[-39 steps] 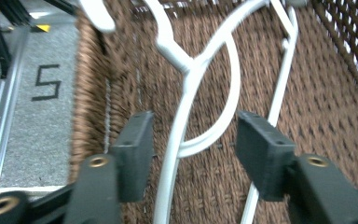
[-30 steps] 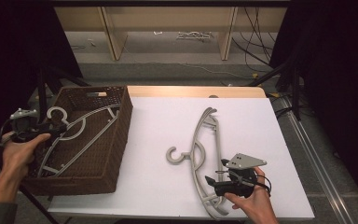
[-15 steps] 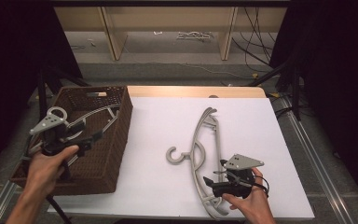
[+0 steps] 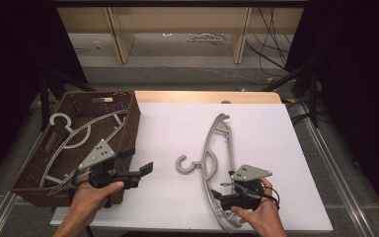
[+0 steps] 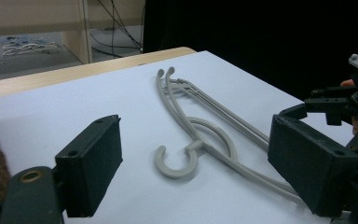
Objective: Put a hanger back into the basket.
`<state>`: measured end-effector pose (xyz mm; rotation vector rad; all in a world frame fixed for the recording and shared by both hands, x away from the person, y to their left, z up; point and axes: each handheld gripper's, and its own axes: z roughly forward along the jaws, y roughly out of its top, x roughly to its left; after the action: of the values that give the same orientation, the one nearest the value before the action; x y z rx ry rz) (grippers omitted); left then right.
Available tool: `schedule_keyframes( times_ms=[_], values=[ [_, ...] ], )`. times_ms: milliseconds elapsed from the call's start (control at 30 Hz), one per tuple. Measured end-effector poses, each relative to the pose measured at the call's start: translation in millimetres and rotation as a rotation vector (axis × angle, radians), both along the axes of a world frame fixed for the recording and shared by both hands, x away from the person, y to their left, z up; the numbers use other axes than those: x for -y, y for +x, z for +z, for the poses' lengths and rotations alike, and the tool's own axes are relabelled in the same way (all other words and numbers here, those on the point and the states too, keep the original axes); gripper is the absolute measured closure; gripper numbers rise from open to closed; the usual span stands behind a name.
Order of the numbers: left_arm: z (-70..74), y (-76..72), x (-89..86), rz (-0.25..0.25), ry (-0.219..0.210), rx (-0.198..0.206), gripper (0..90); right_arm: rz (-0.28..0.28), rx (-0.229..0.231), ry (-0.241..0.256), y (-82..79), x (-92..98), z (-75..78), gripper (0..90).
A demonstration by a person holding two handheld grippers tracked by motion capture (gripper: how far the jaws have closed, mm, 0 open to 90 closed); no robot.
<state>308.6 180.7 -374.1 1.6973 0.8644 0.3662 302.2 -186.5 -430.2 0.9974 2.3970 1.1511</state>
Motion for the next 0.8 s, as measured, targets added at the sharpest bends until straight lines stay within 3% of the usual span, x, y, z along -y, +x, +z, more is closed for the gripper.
schedule_keyframes(
  times_ms=[133,267,300,567,667,733,800],
  values=[
    [-14.9,-3.7,8.0,-0.007,-0.008,0.024,17.0,0.001,0.001,-0.001,0.6,-1.2,-1.2,18.4],
    [-31.6,-7.5,10.6,-0.021,-0.013,0.028,16.4,0.016,0.001,-0.002,3.0,-1.9,-4.4,18.4],
    [-35.9,-9.7,11.6,-0.014,-0.028,0.013,16.1,0.013,-0.003,-0.005,3.1,-2.0,-4.9,18.4],
    [-50.0,-22.6,17.2,-0.026,0.019,0.08,15.7,0.005,-0.018,0.001,2.8,-2.3,-6.0,18.3],
    [-53.2,-25.0,16.4,-0.017,0.01,0.093,15.7,0.004,-0.007,0.011,2.7,-1.3,-6.5,18.1],
    [-55.2,-25.3,15.0,-0.007,0.046,0.128,15.8,0.007,-0.007,0.014,2.7,-0.4,-6.3,17.7],
    [-57.7,-25.2,14.1,-0.001,0.068,0.133,15.8,0.003,-0.007,0.02,2.4,-0.6,-6.3,17.2]
  ],
)
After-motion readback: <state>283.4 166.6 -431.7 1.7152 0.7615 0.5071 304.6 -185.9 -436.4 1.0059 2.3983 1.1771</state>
